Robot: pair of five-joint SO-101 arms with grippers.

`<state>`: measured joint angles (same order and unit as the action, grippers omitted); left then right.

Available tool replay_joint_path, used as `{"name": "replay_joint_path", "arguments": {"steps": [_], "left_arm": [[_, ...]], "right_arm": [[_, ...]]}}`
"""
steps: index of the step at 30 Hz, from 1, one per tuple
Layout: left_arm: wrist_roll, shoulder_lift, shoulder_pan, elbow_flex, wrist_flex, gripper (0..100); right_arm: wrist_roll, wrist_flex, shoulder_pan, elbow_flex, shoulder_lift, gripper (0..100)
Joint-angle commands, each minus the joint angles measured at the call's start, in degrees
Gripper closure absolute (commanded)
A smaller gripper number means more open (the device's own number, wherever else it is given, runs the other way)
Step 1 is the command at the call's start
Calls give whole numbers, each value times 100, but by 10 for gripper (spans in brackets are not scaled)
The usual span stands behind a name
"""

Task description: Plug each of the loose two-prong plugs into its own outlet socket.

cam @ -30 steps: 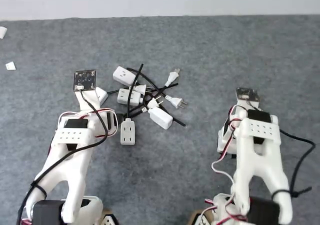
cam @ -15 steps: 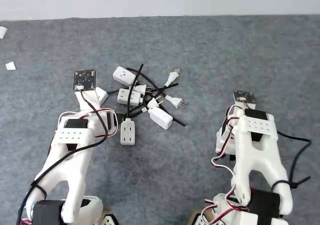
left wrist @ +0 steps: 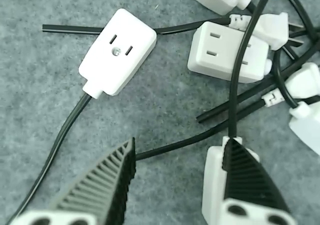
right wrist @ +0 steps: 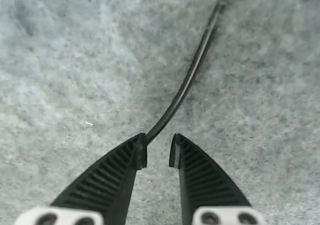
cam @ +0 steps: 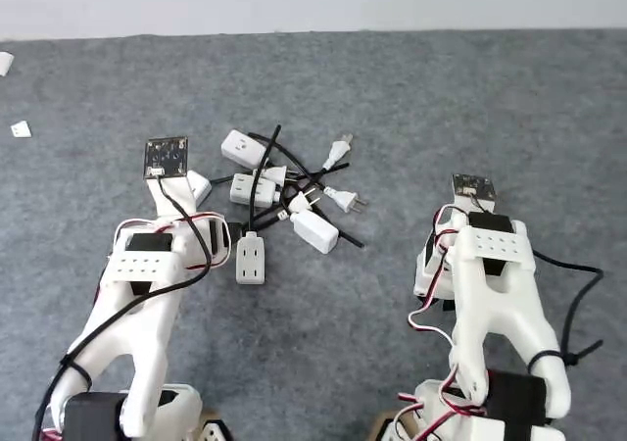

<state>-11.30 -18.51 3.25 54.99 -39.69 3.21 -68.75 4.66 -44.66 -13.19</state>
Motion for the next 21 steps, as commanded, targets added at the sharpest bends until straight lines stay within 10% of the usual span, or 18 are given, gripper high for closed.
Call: {"name": "replay_joint_path", "arguments": {"steps": [1, 21], "left_arm": [[53, -123, 9, -13, 158, 739], [53, -123, 9, -13, 158, 739]], "right_arm": [[70, 84, -215, 62, -92, 897], [26, 259, 48, -185, -22, 898]]}}
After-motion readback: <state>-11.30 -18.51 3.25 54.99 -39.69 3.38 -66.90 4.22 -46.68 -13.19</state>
